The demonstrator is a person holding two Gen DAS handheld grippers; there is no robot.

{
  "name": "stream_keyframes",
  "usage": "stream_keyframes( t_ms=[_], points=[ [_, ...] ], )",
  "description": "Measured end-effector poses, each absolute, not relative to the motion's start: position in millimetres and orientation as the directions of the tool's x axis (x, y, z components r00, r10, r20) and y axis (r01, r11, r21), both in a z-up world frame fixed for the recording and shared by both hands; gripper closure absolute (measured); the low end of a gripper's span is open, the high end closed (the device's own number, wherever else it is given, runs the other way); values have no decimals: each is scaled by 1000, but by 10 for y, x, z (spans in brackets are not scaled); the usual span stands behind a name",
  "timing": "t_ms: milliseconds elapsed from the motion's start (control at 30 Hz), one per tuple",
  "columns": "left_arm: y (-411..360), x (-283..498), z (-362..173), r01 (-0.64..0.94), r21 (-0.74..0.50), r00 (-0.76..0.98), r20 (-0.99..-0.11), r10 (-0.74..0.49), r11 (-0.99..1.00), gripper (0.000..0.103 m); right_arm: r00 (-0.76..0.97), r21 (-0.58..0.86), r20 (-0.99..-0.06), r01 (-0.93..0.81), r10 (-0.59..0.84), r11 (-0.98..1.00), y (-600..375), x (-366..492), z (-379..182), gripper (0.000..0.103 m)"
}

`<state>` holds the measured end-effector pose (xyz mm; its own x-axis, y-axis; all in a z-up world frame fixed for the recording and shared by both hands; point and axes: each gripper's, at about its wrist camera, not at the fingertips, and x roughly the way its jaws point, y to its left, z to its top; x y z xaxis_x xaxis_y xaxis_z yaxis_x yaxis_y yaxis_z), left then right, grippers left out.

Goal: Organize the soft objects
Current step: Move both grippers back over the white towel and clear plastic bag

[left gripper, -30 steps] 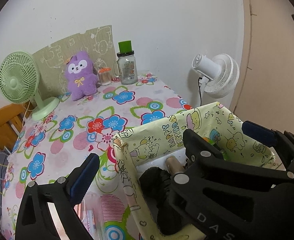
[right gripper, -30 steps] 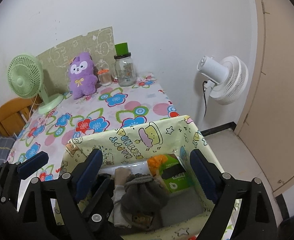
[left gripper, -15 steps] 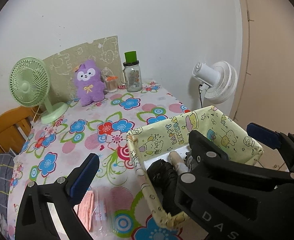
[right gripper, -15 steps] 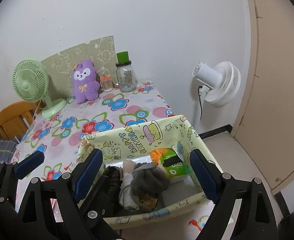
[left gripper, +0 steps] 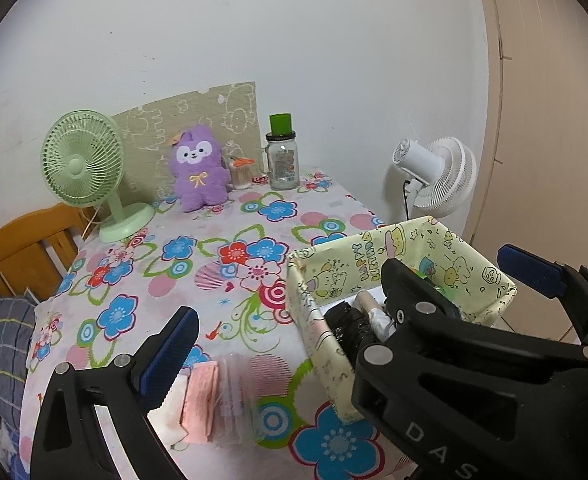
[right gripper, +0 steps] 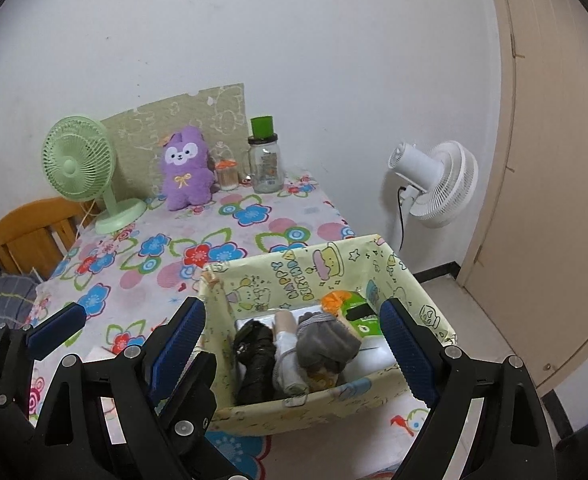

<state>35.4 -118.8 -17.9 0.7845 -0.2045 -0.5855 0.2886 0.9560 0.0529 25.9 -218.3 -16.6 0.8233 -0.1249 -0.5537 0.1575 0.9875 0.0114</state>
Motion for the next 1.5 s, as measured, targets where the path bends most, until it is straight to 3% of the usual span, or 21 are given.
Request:
stream_keyframes(
  t_ms=[767, 1500],
  points=[
    [-596, 181, -217, 239, 36, 803, -569, -176, 970, 3, 847, -4, -528, 66, -58, 998, -1547, 138, -158, 4],
    [-24, 278, -633, 167, 23, 796, -593, -122, 986, 3, 829, 20, -559, -3, 14, 1000, -1050, 262, -629, 4]
  ],
)
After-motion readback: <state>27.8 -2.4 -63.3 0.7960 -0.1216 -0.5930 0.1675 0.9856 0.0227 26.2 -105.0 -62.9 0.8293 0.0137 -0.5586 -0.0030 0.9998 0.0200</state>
